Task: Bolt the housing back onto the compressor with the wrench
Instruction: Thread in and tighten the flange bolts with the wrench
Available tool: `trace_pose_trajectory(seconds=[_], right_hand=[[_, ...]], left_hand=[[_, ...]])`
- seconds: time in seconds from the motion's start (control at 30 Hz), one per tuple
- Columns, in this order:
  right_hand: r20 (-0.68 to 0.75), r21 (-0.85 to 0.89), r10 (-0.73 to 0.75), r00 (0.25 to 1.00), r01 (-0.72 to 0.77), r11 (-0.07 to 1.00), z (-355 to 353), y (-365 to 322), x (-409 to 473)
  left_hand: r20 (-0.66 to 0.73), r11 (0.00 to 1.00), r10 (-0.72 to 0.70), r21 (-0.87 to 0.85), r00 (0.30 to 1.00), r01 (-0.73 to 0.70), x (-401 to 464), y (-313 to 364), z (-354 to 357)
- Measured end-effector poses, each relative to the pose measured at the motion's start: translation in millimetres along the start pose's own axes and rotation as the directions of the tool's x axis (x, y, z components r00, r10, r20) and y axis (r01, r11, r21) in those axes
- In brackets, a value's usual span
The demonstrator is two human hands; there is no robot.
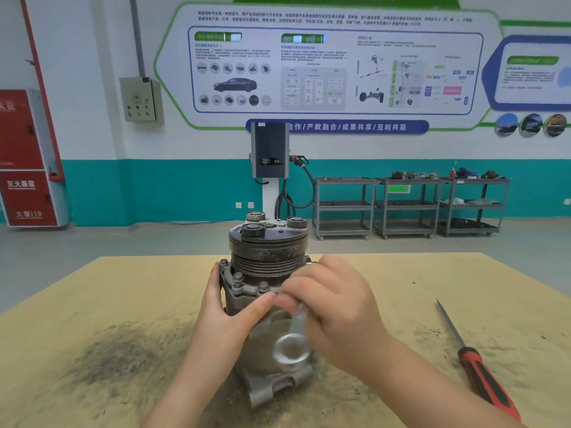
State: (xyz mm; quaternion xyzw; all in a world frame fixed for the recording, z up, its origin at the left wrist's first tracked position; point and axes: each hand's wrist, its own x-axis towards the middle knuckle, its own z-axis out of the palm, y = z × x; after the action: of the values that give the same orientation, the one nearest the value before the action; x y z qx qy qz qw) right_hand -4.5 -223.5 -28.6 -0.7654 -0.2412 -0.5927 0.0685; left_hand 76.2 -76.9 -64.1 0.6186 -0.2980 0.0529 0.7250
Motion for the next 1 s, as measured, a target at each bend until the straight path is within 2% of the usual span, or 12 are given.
trace_pose_trajectory(seconds=[0.2,0.3,0.4,0.47,0.53,0.57,0.63,0.7,0.77,0.87,0.93,1.0], right_hand=[[0.09,-0.048,0.207,0.974,-0.204,0.978,-5.9,-19.2,16.4],[0.044,0.205,0.414,0.909,-0.413,0.887,-23.0,-18.6,28.9],[0.031,0.564,0.673,0.739,-0.569,0.598,-41.5,-11.3,41.1],[0.147,0.735,0.798,0.584,-0.604,0.307,-48.5,-4.3,45.9],[0.354,0.807,0.796,0.492,-0.59,0.006,-49.4,-0.3,47.2],[0.468,0.794,0.739,0.484,-0.597,-0.111,-48.5,0.4,47.2],[0.635,0.726,0.583,0.507,-0.649,-0.227,-44.7,-0.1,44.4],[0.679,0.679,0.502,0.535,-0.718,-0.153,-40.0,0.1,40.5],[0.629,0.603,0.541,0.558,-0.789,0.112,-38.5,2.4,40.4],[0.654,0.329,0.541,0.528,-0.843,0.425,-48.7,8.7,45.9],[0.724,0.175,0.527,0.445,-0.858,0.483,-59.0,10.3,50.1],[0.669,0.096,0.585,0.458,-0.834,0.543,-64.5,10.5,54.1]], left_hand=[[-0.03,1.0,0.014,0.011,0.999,-0.014,0.7,-6.1,-0.9],[0.002,1.0,-0.018,0.023,1.0,0.018,-3.2,0.2,-1.5],[-0.128,0.987,-0.017,0.158,0.992,0.037,-9.8,1.0,1.8],[-0.241,0.908,0.293,0.372,0.925,-0.191,-17.2,10.5,6.3],[-0.169,0.756,0.592,0.454,0.788,-0.471,-25.4,22.5,13.0],[-0.12,0.755,0.602,0.408,0.79,-0.513,-29.9,28.5,18.4],[-0.028,0.87,0.426,0.287,0.904,-0.401,-37.7,41.8,30.7],[0.147,0.955,0.212,0.18,0.966,-0.237,-41.5,44.7,38.0],[0.242,0.986,0.111,0.096,0.964,-0.137,-42.2,43.5,40.3],[0.113,0.997,0.073,-0.042,0.991,-0.068,-40.4,39.1,40.6],[0.01,0.995,0.08,-0.062,0.997,-0.08,-39.6,37.4,42.0],[-0.053,0.992,0.096,-0.08,0.994,-0.1,-39.0,39.1,42.0]])
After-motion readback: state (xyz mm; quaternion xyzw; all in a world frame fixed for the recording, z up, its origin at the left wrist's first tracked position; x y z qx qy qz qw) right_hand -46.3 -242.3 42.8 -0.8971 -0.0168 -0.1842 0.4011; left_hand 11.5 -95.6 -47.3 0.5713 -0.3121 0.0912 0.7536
